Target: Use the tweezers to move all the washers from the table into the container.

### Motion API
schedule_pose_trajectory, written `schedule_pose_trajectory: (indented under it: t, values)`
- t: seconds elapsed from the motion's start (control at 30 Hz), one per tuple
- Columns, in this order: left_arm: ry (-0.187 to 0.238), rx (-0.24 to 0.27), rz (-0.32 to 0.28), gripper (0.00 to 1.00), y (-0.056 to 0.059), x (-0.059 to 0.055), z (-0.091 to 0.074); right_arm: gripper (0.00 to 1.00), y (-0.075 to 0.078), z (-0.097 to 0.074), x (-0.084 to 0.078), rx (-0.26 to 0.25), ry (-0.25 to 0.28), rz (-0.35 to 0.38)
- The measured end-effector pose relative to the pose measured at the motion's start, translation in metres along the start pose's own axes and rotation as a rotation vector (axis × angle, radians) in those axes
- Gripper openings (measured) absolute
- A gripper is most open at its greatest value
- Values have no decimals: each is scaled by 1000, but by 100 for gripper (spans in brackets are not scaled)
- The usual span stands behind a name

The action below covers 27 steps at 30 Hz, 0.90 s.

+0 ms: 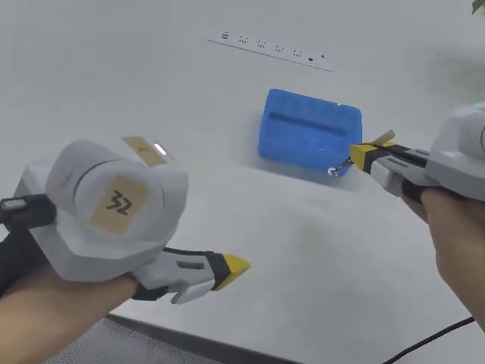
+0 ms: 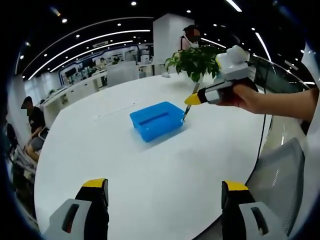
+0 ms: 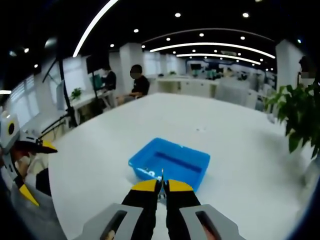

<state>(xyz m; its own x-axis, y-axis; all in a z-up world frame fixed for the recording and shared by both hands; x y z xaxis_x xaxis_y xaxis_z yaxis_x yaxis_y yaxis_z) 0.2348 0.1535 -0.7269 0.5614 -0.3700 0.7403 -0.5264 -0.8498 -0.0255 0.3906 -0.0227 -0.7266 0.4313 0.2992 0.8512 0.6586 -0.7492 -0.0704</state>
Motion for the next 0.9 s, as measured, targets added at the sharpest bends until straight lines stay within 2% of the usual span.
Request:
schedule_pose_trajectory:
  t: [0.43,0.67,0.9]
  values:
    - [1,1,2,96,0,1,0,2,13,10,28,-30,64,-9]
    - [3,-2,2,96,1,2,1,2,24,21,34,-67,85,-3]
    - [4,-5,4,96,2,3,2,2,37,36,35,-94,76,5]
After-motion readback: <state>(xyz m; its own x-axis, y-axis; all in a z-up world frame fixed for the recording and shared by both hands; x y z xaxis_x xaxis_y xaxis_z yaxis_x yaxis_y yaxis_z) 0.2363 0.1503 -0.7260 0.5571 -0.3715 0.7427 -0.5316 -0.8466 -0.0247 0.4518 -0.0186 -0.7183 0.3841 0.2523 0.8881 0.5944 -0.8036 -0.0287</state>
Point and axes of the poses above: the centre of the closed fingertips' face, and the gripper's own axes: z roughly forward along the fingers, y roughly to its right, x roughly out of its top, the point moved 3 cm from there along -z, roughly backward along the fingers
